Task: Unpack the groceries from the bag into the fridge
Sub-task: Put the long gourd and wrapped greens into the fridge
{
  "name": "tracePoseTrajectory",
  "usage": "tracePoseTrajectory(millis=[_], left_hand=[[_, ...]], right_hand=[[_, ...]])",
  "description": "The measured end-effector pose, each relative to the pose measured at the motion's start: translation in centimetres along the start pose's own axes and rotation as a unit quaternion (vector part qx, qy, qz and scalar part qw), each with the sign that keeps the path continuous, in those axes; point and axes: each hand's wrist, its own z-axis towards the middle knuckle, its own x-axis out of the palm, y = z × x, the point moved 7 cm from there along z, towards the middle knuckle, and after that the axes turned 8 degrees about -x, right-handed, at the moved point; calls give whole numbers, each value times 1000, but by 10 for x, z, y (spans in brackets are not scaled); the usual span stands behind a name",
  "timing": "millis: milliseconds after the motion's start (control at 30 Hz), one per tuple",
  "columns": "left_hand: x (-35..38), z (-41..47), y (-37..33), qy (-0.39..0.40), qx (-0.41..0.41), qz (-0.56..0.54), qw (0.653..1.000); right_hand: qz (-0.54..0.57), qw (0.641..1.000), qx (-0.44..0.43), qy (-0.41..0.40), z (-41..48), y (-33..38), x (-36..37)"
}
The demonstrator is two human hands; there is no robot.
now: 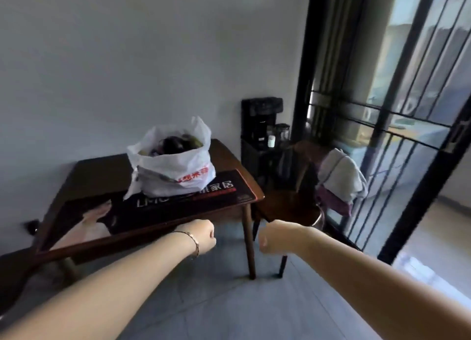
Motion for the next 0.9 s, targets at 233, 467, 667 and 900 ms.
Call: tracePoseTrajectory(millis=[233, 467, 667, 900], left_hand=[[-31, 74, 127, -16, -93, -87, 992], [-94, 191, 172, -52, -122, -78, 988], [-157, 273, 216, -155, -130, -116, 972], [-195, 354, 285, -313, -75, -106, 941]], right_hand=[[4, 999, -51, -12, 146, 34, -63], [-12, 996, -84, -18, 300, 7, -141], [18, 992, -91, -87, 413, -16, -210], [92, 978, -69, -174, 515, -4, -245]])
